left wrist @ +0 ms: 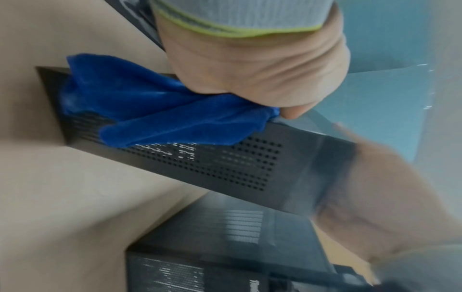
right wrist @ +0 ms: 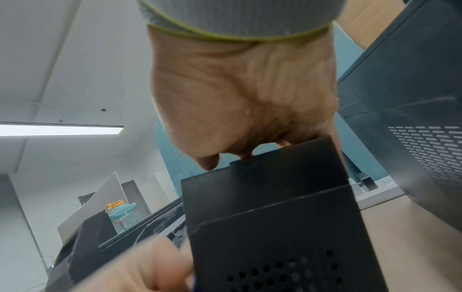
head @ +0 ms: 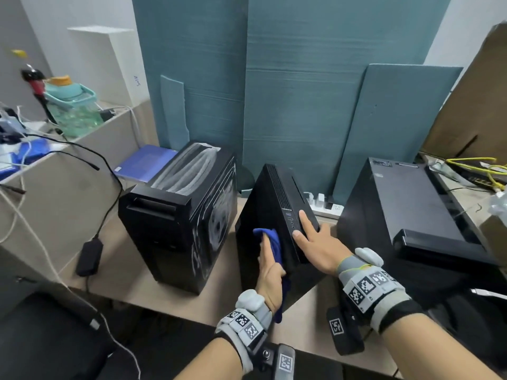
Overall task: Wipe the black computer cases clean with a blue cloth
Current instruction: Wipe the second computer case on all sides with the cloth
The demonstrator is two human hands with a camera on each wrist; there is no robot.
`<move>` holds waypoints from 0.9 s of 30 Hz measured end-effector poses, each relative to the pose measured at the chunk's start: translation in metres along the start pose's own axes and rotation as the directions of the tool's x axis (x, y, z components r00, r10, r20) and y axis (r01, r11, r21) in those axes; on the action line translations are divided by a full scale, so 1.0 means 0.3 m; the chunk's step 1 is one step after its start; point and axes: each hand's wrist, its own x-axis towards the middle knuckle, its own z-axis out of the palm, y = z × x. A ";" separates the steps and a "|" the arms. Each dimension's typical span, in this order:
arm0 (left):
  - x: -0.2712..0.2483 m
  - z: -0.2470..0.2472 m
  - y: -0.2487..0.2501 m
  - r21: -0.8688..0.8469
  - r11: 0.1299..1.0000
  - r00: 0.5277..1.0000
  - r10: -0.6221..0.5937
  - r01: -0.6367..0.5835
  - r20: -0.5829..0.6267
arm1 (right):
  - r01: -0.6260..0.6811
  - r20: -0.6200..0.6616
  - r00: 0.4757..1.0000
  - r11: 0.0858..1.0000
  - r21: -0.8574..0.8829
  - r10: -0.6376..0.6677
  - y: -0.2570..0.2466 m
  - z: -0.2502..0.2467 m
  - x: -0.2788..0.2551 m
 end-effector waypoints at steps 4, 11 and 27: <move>-0.008 0.039 0.099 0.037 0.996 0.996 0.074 -0.076 0.048 | 0.038 -0.008 0.999 0.998 0.044 -0.038 0.015 -0.010 -0.044; -0.001 0.042 0.228 -0.177 0.982 0.998 -0.065 0.066 0.011 | 0.025 0.023 0.999 0.999 -0.032 -0.024 0.008 0.019 -0.091; 0.107 -0.059 0.234 0.393 0.919 0.987 0.091 -0.032 -0.133 | 0.164 -0.186 0.966 0.981 -0.107 -0.181 0.003 -0.064 -0.078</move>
